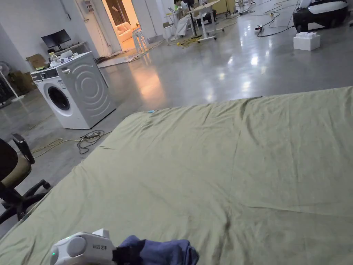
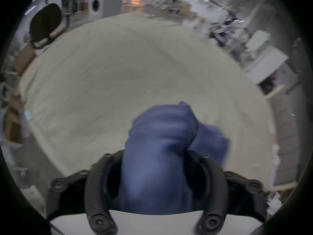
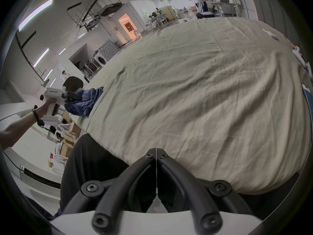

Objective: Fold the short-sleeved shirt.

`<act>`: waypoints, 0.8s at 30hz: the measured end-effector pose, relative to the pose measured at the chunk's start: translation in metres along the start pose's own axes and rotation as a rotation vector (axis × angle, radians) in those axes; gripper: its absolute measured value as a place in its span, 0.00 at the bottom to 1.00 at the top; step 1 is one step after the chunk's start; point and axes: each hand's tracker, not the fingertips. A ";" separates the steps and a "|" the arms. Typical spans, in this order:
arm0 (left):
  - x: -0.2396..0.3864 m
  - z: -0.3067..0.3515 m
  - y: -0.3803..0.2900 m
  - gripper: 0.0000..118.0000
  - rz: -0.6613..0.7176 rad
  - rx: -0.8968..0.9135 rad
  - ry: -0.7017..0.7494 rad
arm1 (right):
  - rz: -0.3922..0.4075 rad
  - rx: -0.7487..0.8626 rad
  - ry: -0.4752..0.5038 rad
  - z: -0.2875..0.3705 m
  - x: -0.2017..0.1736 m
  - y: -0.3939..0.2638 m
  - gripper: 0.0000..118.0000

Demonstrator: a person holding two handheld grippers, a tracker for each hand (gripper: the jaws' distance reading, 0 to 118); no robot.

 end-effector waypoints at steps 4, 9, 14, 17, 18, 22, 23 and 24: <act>0.000 0.015 -0.002 0.85 -0.163 -0.014 0.194 | 0.032 0.036 -0.025 0.020 0.002 0.003 0.01; 0.036 0.103 -0.049 0.84 -0.438 0.171 0.149 | -0.042 0.054 -0.098 0.045 0.014 -0.007 0.01; 0.083 0.190 -0.139 0.82 -0.479 0.438 -0.121 | -0.045 0.132 -0.154 0.087 0.017 -0.018 0.01; 0.118 0.217 -0.174 0.82 -0.444 0.566 -0.225 | 0.014 0.226 -0.197 0.119 0.015 -0.006 0.01; 0.133 0.223 -0.181 0.81 -0.483 0.594 -0.198 | 0.043 0.258 -0.209 0.130 0.012 0.000 0.01; 0.196 0.253 -0.207 0.74 -0.651 0.814 -0.139 | 0.129 0.430 -0.279 0.173 -0.004 0.029 0.01; 0.207 0.266 -0.214 0.74 -0.642 0.878 -0.161 | 0.144 0.481 -0.295 0.184 -0.010 0.035 0.01; 0.216 0.276 -0.217 0.74 -0.632 0.918 -0.186 | 0.158 0.513 -0.308 0.193 -0.015 0.041 0.01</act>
